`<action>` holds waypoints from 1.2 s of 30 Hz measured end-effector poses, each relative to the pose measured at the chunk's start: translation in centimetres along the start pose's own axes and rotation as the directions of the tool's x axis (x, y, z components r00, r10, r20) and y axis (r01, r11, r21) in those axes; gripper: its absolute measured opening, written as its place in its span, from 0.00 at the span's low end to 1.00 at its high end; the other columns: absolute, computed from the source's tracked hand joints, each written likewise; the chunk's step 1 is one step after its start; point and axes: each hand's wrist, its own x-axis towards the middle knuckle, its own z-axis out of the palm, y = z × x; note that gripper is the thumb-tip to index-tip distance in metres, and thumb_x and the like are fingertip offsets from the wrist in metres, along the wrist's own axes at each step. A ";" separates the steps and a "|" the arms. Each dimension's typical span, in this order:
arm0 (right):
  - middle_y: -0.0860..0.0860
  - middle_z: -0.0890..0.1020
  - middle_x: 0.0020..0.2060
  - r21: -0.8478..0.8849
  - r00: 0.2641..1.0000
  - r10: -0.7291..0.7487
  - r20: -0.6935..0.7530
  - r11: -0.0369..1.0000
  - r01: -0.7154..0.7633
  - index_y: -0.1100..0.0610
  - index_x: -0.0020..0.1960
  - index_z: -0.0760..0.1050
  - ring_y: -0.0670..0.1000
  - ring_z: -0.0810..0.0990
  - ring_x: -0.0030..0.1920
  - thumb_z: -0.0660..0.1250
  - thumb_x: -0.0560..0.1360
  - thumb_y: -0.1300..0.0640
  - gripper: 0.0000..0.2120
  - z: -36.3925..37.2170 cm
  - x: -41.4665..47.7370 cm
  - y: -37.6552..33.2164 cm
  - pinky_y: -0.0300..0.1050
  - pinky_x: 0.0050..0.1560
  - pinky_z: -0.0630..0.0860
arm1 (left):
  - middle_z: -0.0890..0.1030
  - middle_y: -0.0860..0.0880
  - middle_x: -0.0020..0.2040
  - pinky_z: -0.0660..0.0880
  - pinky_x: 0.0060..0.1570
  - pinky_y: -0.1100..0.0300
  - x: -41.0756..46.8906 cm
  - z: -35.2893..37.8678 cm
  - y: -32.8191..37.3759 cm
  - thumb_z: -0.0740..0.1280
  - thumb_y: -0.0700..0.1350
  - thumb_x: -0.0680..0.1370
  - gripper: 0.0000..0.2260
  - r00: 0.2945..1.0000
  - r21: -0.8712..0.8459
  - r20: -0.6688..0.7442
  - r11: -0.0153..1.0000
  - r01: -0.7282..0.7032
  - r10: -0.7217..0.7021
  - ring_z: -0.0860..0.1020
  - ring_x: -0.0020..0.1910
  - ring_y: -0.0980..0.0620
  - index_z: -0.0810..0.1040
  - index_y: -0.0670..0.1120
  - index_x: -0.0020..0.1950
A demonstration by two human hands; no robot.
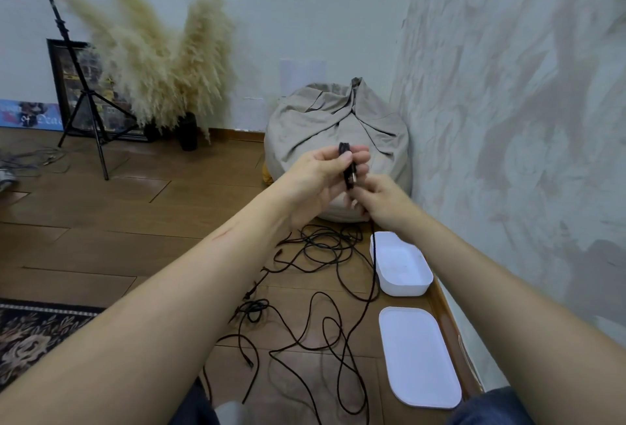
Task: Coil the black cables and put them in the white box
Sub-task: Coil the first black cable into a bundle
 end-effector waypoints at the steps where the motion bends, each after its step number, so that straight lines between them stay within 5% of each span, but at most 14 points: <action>1: 0.52 0.79 0.36 -0.030 0.998 0.023 0.054 0.999 -0.021 0.53 0.44 0.76 0.47 0.72 0.32 0.59 0.84 0.60 0.12 0.7 -0.1 -0.2 0.41 0.33 0.69 | 0.84 0.47 0.48 0.81 0.53 0.63 0.2 0.0 -0.1 0.59 0.34 0.84 0.10 0.998 -0.027 -0.061 0.999 -0.032 0.031 0.82 0.47 0.54 0.78 0.38 0.60; 3: 0.52 0.79 0.35 -0.105 0.985 0.048 0.168 0.994 -0.031 0.55 0.51 0.76 0.47 0.72 0.31 0.57 0.85 0.59 0.10 1.8 -0.1 -0.8 0.38 0.32 0.69 | 0.83 0.46 0.50 0.80 0.54 0.63 0.7 -0.6 -0.6 0.59 0.34 0.84 0.09 0.978 0.009 -0.182 0.995 -0.098 0.098 0.81 0.49 0.52 0.77 0.37 0.61; 6: 0.51 0.77 0.31 -0.208 0.970 0.003 0.242 0.977 0.049 0.62 0.56 0.79 0.43 0.71 0.29 0.59 0.84 0.60 0.11 2.4 0.1 -1.6 0.36 0.32 0.68 | 0.84 0.48 0.50 0.79 0.54 0.61 1.2 -1.5 -1.4 0.60 0.36 0.84 0.08 0.928 0.292 -0.283 0.943 -0.159 0.244 0.82 0.52 0.53 0.78 0.41 0.59; 10: 0.44 0.71 0.28 -0.289 0.974 -0.022 0.227 0.953 0.088 0.62 0.45 0.80 0.40 0.68 0.27 0.64 0.81 0.60 0.09 1.4 0.5 -2.2 0.36 0.33 0.63 | 0.84 0.51 0.48 0.79 0.46 0.65 1.0 -2.2 -2.3 0.61 0.38 0.84 0.08 0.881 0.634 -0.288 0.765 -0.117 0.374 0.82 0.49 0.57 0.79 0.43 0.58; 13: 0.41 0.74 0.29 -0.294 0.979 -0.029 0.200 0.952 0.088 0.55 0.43 0.82 0.37 0.71 0.30 0.68 0.79 0.58 0.07 -0.3 0.4 -2.8 0.32 0.36 0.65 | 0.83 0.53 0.45 0.75 0.43 0.69 0.8 -3.6 -3.2 0.61 0.40 0.84 0.08 0.914 0.819 -0.224 0.573 -0.012 0.340 0.80 0.45 0.62 0.80 0.45 0.57; 16: 0.46 0.75 0.30 -0.288 0.991 -0.072 0.116 0.952 0.103 0.60 0.48 0.84 0.40 0.69 0.30 0.67 0.79 0.58 0.08 -1.8 0.3 -2.6 0.35 0.34 0.64 | 0.82 0.51 0.44 0.77 0.51 0.60 0.7 -3.9 -3.7 0.59 0.39 0.85 0.10 0.977 0.733 -0.138 0.680 -0.010 0.164 0.80 0.44 0.57 0.80 0.45 0.55; 22: 0.55 0.83 0.39 -0.202 0.984 -0.136 -0.112 0.973 0.111 0.65 0.50 0.82 0.38 0.80 0.37 0.64 0.81 0.62 0.09 -2.2 0.5 -1.6 0.34 0.41 0.74 | 0.79 0.48 0.43 0.76 0.42 0.66 0.8 -1.3 -3.6 0.53 0.42 0.88 0.16 0.996 0.377 -0.058 0.923 0.083 -0.066 0.79 0.42 0.55 0.77 0.36 0.64; 26: 0.59 0.83 0.35 -0.118 0.966 -0.137 -0.218 0.987 0.113 0.60 0.48 0.83 0.48 0.79 0.36 0.70 0.78 0.59 0.05 -2.5 0.9 -0.9 0.48 0.45 0.75 | 0.78 0.49 0.43 0.76 0.47 0.65 0.7 -0.7 -3.9 0.56 0.39 0.86 0.11 1.000 0.470 0.022 0.883 -0.009 -0.001 0.78 0.42 0.56 0.78 0.39 0.60; 32: 0.53 0.78 0.34 -0.036 0.976 -0.096 -0.194 0.995 0.091 0.61 0.54 0.83 0.40 0.72 0.30 0.66 0.80 0.62 0.07 -2.9 0.3 -0.8 0.32 0.35 0.70 | 0.80 0.52 0.42 0.76 0.50 0.62 0.5 -0.8 -3.8 0.57 0.38 0.86 0.11 0.998 0.468 0.000 0.882 -0.052 0.058 0.79 0.43 0.56 0.79 0.43 0.54; 36: 0.53 0.78 0.36 -0.055 0.984 -0.094 -0.153 0.995 0.087 0.58 0.58 0.82 0.43 0.73 0.33 0.63 0.82 0.62 0.10 -3.2 -0.1 -0.5 0.33 0.36 0.71 | 0.80 0.51 0.43 0.76 0.48 0.65 0.3 -0.7 -3.3 0.57 0.38 0.86 0.10 0.999 0.490 0.016 0.871 -0.045 0.042 0.80 0.43 0.57 0.78 0.40 0.58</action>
